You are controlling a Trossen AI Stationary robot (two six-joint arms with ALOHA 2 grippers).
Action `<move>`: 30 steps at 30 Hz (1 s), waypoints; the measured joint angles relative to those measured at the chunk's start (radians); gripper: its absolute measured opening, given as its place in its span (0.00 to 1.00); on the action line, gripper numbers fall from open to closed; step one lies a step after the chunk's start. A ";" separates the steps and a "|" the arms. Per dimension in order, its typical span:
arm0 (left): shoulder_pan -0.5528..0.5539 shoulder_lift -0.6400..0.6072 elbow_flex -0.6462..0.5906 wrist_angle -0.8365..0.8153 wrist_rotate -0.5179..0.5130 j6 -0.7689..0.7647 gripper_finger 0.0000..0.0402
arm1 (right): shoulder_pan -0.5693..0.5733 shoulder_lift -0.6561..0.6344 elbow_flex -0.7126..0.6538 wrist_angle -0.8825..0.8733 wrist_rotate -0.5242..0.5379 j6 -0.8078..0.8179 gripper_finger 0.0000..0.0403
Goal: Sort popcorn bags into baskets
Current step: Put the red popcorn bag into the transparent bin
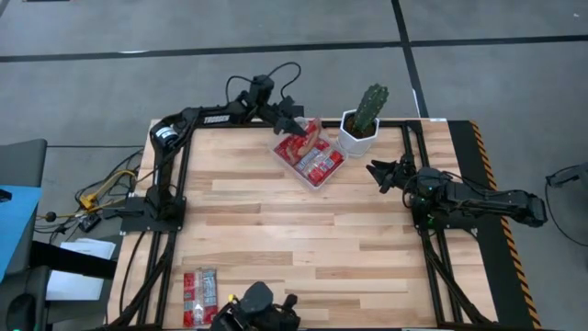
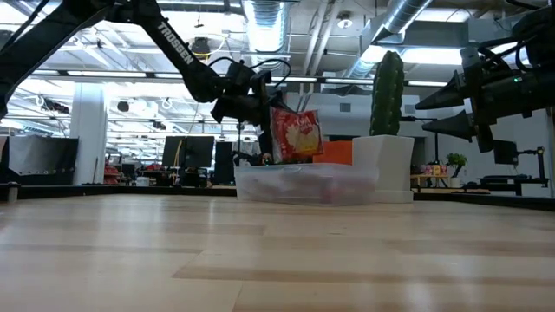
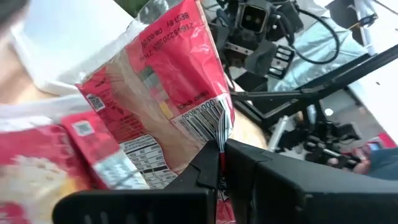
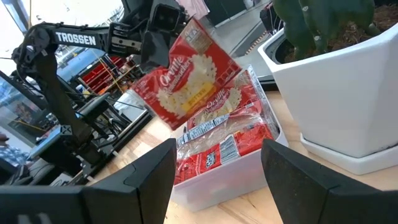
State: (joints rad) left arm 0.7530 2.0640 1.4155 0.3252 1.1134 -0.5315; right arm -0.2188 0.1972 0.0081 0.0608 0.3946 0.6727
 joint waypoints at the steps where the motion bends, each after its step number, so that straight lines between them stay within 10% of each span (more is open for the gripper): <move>1: 0.001 0.000 0.000 -0.002 -0.005 0.020 0.00 | 0.000 0.000 0.000 0.000 0.000 0.000 0.65; 13: 0.000 0.000 0.000 -0.230 -0.133 0.284 0.04 | 0.000 0.000 0.000 0.000 0.000 0.000 0.65; 30: 0.099 0.000 0.002 -0.321 -0.282 0.322 0.46 | 0.000 0.000 0.000 0.000 0.000 0.001 0.65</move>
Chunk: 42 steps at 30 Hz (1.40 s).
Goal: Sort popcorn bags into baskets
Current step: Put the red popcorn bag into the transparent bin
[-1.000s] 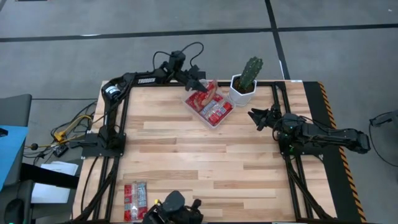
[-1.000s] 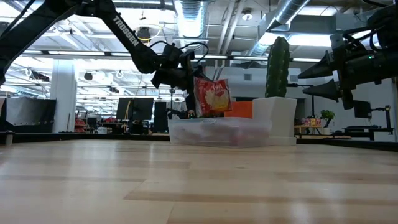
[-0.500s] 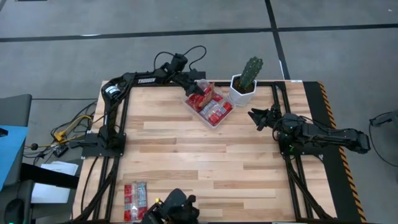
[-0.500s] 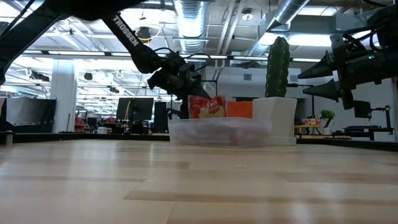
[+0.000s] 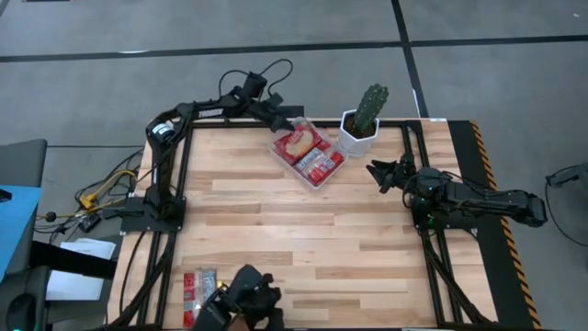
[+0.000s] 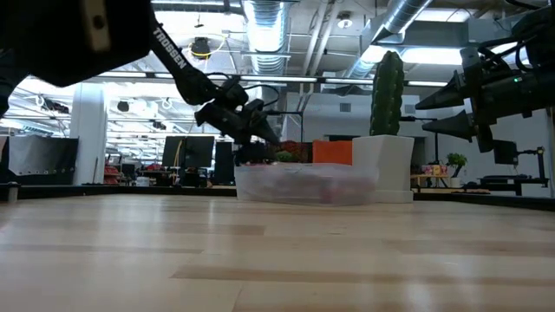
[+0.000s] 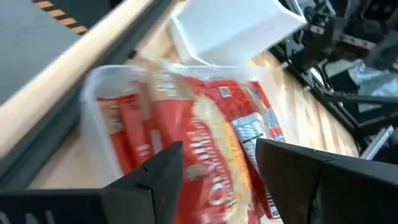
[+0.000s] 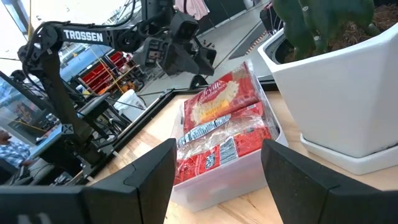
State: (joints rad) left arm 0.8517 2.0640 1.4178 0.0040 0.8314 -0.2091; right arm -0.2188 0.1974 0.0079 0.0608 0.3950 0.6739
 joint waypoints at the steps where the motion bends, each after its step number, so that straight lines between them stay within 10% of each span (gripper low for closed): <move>1: 0.007 0.000 0.000 -0.002 0.000 -0.010 0.47 | 0.000 0.000 0.000 0.000 0.000 0.000 0.65; 12: -0.014 -0.123 0.001 -0.426 0.306 0.070 0.41 | 0.000 0.000 0.000 0.000 0.000 0.000 0.65; 17: -0.181 -0.321 0.002 -0.989 0.169 0.401 0.39 | 0.000 0.000 0.000 0.000 0.000 -0.001 0.65; 22: -0.450 -0.489 0.001 -1.328 -0.024 0.417 0.39 | 0.000 0.000 0.000 0.000 0.000 -0.001 0.65; 36: -1.256 -0.949 -0.345 -0.919 -0.793 -1.072 0.39 | 0.000 0.000 0.000 0.000 -0.002 -0.002 0.65; 42: -1.489 -0.983 -0.491 -0.919 -0.791 -1.600 0.39 | 0.000 0.000 0.000 0.000 -0.002 -0.002 0.65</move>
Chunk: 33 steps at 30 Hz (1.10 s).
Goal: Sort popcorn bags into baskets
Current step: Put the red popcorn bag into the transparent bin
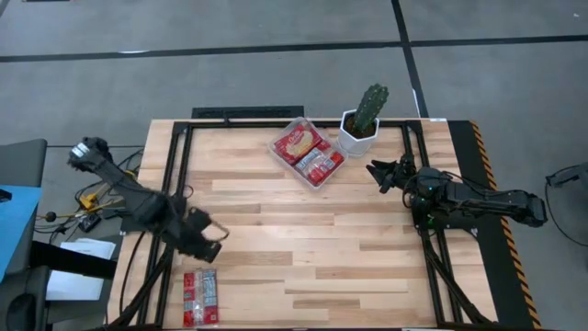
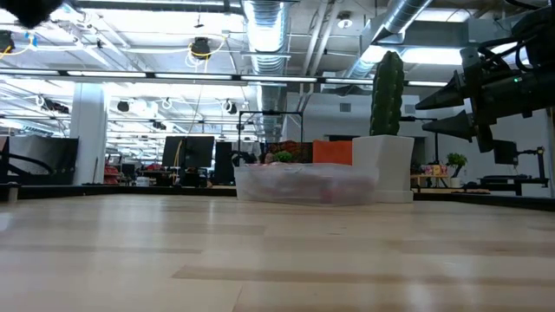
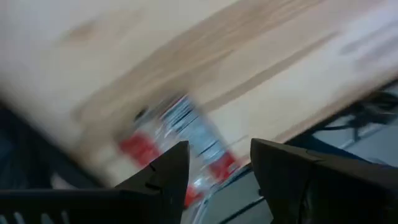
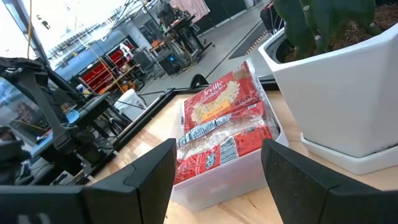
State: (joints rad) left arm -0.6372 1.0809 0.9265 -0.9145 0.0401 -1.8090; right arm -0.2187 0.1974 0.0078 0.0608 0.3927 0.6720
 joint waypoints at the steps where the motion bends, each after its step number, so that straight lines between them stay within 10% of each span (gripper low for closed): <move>1: -0.035 0.005 -0.016 0.002 0.006 -0.058 0.39 | 0.000 0.000 0.000 0.000 0.000 0.000 0.65; 10: -0.227 0.130 -0.044 0.075 0.007 -0.437 0.39 | 0.000 0.000 0.000 0.000 -0.001 0.000 0.65; 33: -0.338 0.492 -0.043 0.345 0.218 -0.539 0.39 | 0.000 0.000 0.000 0.000 -0.002 0.009 0.65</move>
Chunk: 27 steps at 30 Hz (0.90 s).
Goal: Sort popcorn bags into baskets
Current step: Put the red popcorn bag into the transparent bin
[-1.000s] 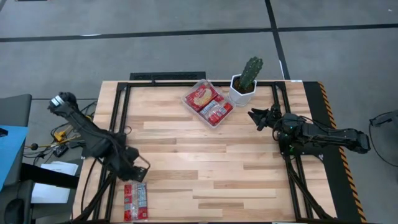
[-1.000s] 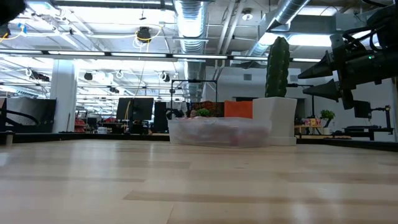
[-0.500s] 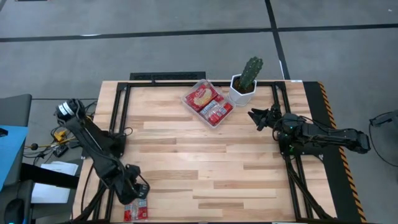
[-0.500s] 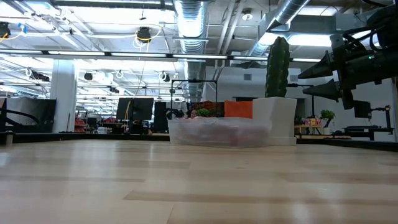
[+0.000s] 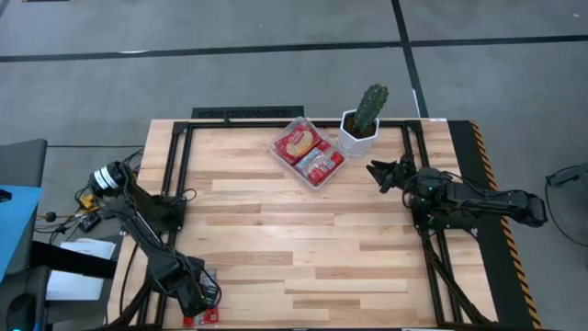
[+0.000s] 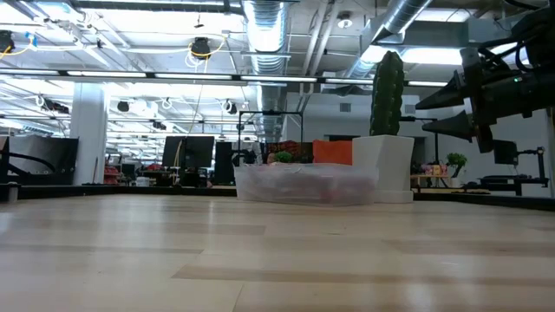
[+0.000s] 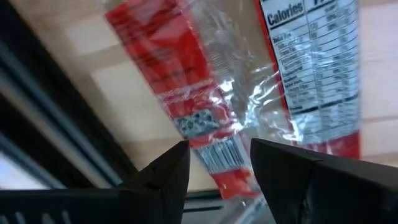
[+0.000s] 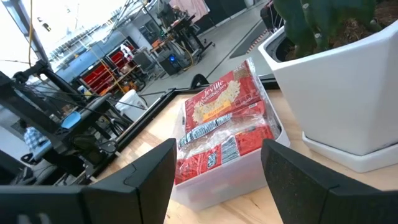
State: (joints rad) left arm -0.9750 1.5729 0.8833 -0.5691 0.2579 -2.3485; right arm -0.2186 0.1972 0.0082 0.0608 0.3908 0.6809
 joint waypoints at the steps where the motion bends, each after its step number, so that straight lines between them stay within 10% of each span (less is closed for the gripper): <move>1: -0.005 0.015 0.000 0.012 -0.001 0.008 0.39 | 0.000 0.000 0.000 0.000 0.000 0.009 0.65; 15: 0.048 0.109 0.005 0.053 -0.221 0.141 0.39 | 0.001 0.000 0.000 0.000 -0.005 0.027 0.65; 27: 0.483 0.110 0.002 -0.028 -0.485 0.702 0.39 | 0.000 0.000 0.000 0.000 -0.002 0.027 0.65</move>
State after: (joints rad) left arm -0.4920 1.6826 0.8854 -0.5974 -0.2269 -1.6468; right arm -0.2184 0.1970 0.0081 0.0608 0.3893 0.7074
